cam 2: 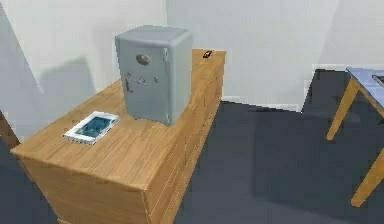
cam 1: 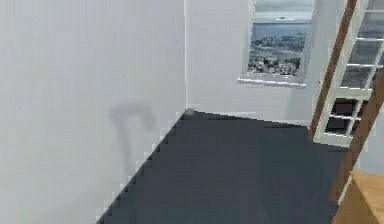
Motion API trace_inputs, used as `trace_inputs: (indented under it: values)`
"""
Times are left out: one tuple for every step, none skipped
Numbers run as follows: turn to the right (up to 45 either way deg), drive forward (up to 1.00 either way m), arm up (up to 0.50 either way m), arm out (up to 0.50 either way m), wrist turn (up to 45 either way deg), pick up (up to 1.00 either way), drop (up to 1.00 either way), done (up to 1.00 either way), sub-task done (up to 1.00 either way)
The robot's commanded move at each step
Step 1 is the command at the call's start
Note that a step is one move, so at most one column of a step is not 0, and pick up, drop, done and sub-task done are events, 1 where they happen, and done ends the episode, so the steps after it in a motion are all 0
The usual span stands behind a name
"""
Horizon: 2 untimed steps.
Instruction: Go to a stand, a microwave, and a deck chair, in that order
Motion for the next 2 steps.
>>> trace_inputs:
  values:
    - [15.0,0.00,0.00,0.00,0.0,0.00,0.00,0.00,0.00]
    - [0.0,1.00,0.00,0.00,0.0,0.00,0.00,0.00,0.00]
